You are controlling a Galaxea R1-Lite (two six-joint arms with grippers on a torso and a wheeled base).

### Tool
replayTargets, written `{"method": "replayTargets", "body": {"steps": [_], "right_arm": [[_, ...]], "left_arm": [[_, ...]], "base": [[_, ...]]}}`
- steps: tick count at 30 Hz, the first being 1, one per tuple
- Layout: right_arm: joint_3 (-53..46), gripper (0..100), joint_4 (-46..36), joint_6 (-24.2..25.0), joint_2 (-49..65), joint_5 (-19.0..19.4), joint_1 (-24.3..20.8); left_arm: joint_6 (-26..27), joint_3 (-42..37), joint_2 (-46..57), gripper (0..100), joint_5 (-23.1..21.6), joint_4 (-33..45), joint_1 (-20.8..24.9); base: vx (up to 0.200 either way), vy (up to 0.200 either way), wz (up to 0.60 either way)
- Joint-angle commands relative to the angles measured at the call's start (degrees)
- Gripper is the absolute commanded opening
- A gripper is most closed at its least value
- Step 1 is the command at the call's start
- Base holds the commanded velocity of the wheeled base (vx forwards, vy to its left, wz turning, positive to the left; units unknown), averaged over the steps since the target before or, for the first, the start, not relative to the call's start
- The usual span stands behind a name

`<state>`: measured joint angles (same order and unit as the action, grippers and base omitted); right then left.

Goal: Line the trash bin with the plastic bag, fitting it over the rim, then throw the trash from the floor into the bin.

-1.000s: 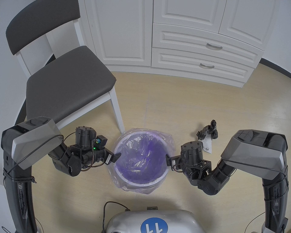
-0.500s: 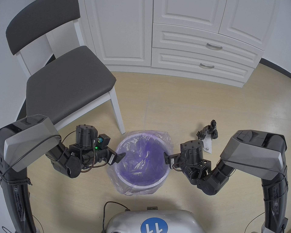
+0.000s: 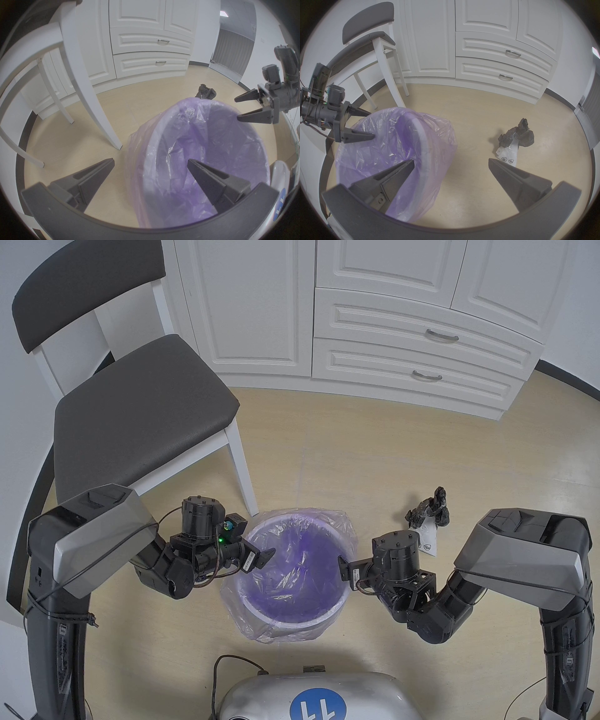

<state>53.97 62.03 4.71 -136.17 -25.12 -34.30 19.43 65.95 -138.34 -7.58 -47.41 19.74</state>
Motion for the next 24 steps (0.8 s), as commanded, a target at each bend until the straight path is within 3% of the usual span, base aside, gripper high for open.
{"method": "replayTargets", "body": {"steps": [1, 9, 24], "right_arm": [[-0.27, 100, -0.06, -0.05, -0.06, -0.01, 0.03], [-0.35, 100, -0.24, -0.05, -0.41, -0.01, 0.11], [-1.23, 100, -0.41, -0.31, -0.24, 0.08, 0.11]], "left_arm": [[-0.1, 4.63, -5.19, 100, -0.15, 1.0, 0.04], [-0.1, 9.28, -8.17, 100, 0.9, 2.32, -0.05], [-0.01, -2.14, -1.67, 100, 2.66, -5.76, 1.8]], "base": [[0.0, 0.0, 0.0], [0.0, 0.0, 0.0], [0.0, 0.0, 0.0]]}}
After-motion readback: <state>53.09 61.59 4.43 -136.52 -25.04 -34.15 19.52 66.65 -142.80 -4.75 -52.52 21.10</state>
